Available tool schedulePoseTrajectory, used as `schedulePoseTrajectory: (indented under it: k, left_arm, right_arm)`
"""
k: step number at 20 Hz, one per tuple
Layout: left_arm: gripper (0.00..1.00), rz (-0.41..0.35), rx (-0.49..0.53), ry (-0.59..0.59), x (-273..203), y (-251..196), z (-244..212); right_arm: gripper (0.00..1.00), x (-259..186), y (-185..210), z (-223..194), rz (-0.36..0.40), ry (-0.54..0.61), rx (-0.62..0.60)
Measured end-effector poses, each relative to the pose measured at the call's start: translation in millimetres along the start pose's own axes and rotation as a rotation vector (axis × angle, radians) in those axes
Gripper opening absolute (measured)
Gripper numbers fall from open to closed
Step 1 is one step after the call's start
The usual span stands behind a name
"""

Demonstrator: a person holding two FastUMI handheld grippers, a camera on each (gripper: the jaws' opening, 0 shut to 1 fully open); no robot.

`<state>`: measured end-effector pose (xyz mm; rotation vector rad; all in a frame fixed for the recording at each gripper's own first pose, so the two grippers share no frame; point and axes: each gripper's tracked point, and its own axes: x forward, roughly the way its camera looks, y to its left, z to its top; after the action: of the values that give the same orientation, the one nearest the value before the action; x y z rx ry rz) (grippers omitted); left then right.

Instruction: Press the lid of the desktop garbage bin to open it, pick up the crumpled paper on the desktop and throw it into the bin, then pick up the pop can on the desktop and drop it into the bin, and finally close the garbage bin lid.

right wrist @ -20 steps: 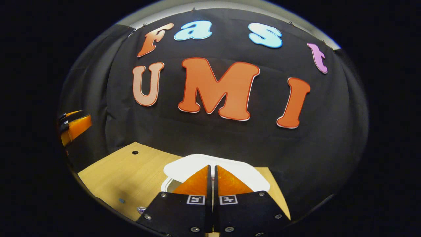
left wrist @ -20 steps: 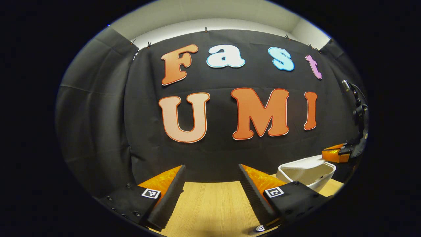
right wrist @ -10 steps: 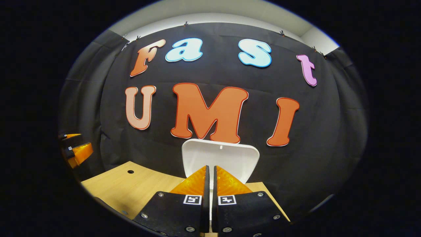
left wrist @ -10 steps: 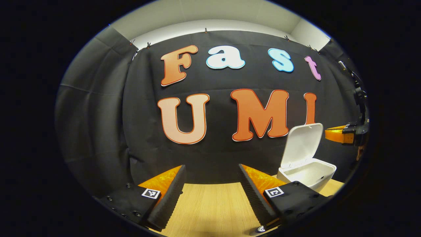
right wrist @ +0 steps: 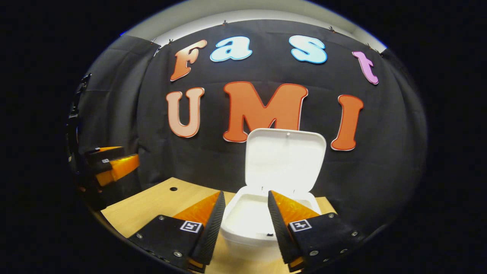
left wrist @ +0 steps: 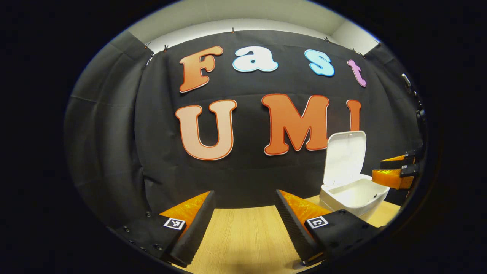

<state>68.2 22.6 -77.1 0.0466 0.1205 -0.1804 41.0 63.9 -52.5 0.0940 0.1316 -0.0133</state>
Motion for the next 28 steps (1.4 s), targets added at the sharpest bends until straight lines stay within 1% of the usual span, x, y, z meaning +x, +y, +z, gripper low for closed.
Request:
schedulePoseTrajectory:
  k: [1, 2, 3, 7, 12, 16, 21, 22, 23, 25, 28]
  left_arm:
    - [0.95, -0.006, 0.006, 0.019, 1, -3, -9]
    - [0.99, -0.012, 0.009, 0.035, -1, -5, -18]
    - [0.99, -0.018, 0.011, 0.051, -1, -6, -26]
    - [0.99, -0.016, 0.048, 0.120, -4, -6, -61]
    - [0.99, -0.033, 0.071, 0.216, -13, -11, -103]
    - [1.00, -0.043, 0.089, 0.303, -20, -14, -140]
    - [1.00, -0.072, 0.090, 0.450, -38, -19, -201]
    - [0.96, -0.085, 0.088, 0.488, -43, -21, -215]
    - [1.00, -0.098, 0.079, 0.520, -46, -23, -229]
    - [1.00, -0.119, 0.065, 0.591, -59, -25, -253]
    - [1.00, -0.130, 0.070, 0.677, -73, -26, -283]
  right_arm:
    - [0.76, -3, 6, -9, 0.018, 0.019, -0.004]
    - [0.78, -5, 12, -18, 0.034, 0.039, -0.010]
    - [0.82, -8, 17, -25, 0.047, 0.057, -0.014]
    - [0.90, -17, 38, -43, 0.104, 0.084, -0.045]
    - [0.91, -25, 63, -67, 0.171, 0.123, -0.053]
    - [0.92, -23, 79, -83, 0.216, 0.149, -0.069]
    - [0.93, -26, 96, -125, 0.275, 0.250, -0.076]
    - [0.93, -27, 99, -134, 0.287, 0.272, -0.075]
    - [0.93, -27, 102, -141, 0.298, 0.290, -0.071]
    - [0.94, -25, 106, -155, 0.307, 0.326, -0.057]
    - [0.95, -20, 111, -179, 0.316, 0.379, -0.053]
